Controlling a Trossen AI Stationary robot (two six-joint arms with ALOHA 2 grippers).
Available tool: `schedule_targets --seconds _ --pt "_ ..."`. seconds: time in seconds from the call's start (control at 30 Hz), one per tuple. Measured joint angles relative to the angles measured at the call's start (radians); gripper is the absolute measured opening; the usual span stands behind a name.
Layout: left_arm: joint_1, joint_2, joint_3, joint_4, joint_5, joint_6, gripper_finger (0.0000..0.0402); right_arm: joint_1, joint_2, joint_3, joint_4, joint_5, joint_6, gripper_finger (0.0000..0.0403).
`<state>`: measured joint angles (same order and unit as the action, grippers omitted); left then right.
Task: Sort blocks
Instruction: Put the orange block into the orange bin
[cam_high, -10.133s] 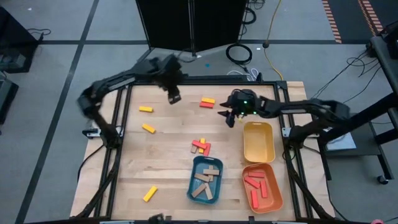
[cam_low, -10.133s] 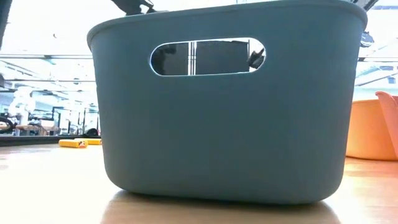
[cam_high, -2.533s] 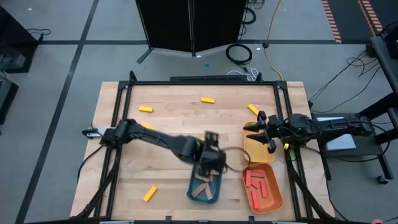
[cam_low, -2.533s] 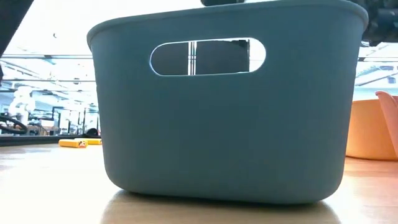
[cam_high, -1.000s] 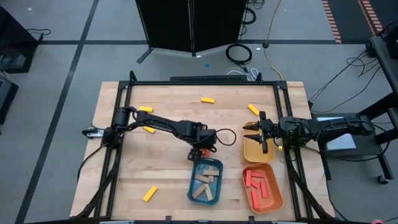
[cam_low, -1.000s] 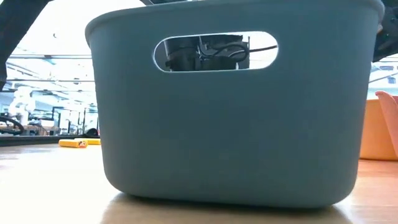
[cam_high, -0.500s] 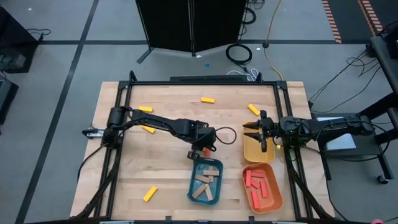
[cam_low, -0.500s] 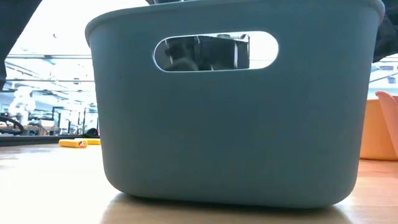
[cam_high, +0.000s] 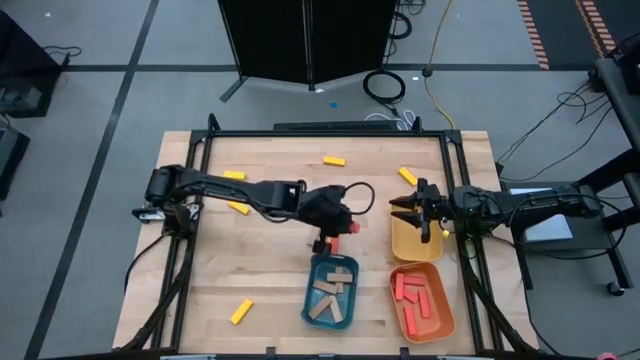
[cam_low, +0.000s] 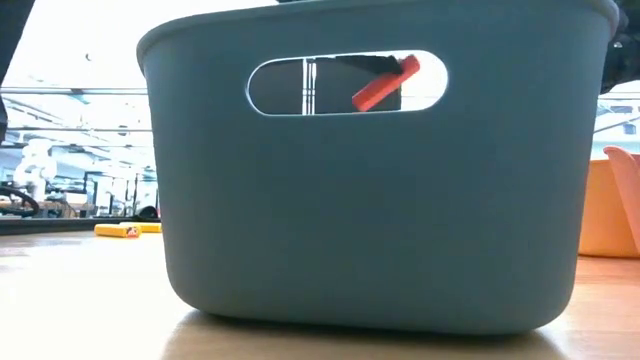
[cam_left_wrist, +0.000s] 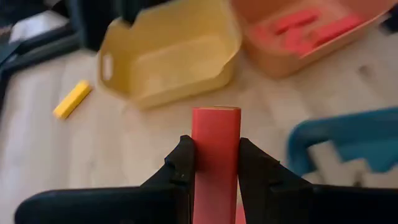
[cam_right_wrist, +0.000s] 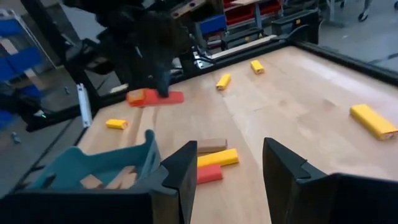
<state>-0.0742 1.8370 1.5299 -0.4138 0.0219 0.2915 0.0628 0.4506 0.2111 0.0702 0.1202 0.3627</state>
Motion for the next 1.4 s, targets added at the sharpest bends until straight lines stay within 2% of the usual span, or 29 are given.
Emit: schedule_targets --seconds 0.13,0.23,0.3,0.43,0.53,0.8,1.03,1.3,1.4 --pt "-0.012 0.0 -0.083 0.192 0.014 -0.027 0.0063 0.002 0.007 0.0 0.005 -0.048 0.023 0.0109" --pt "-0.016 -0.035 -0.203 0.321 -0.047 -0.086 0.0063 0.007 0.009 0.0 0.011 -0.069 0.029 0.0109" --pt "-0.019 -0.055 -0.29 0.503 -0.078 -0.141 0.0063 0.007 0.009 0.0 0.014 -0.073 0.029 0.0109" --pt "-0.043 -0.07 -0.438 0.934 -0.075 -0.205 0.0063 0.006 0.009 0.0 0.038 -0.07 -0.003 0.0109" --pt "-0.056 -0.071 -0.491 1.129 -0.075 -0.212 0.0063 0.002 0.009 0.0 0.079 -0.066 -0.035 0.0109" --pt "-0.061 -0.012 -0.492 1.196 -0.065 -0.261 0.0048 0.002 0.013 0.0 0.138 -0.065 -0.067 0.0109" --pt "-0.065 0.078 -0.454 1.243 -0.022 -0.288 0.0001 0.002 0.015 0.0 0.149 -0.064 -0.09 0.0109" --pt "-0.065 0.071 -0.456 1.218 -0.023 -0.288 0.0011 0.002 0.014 0.001 0.144 -0.064 -0.087 0.0109" --pt "-0.065 0.069 -0.456 1.218 -0.023 -0.287 0.0011 0.002 0.001 0.029 0.084 -0.067 -0.075 0.0109"
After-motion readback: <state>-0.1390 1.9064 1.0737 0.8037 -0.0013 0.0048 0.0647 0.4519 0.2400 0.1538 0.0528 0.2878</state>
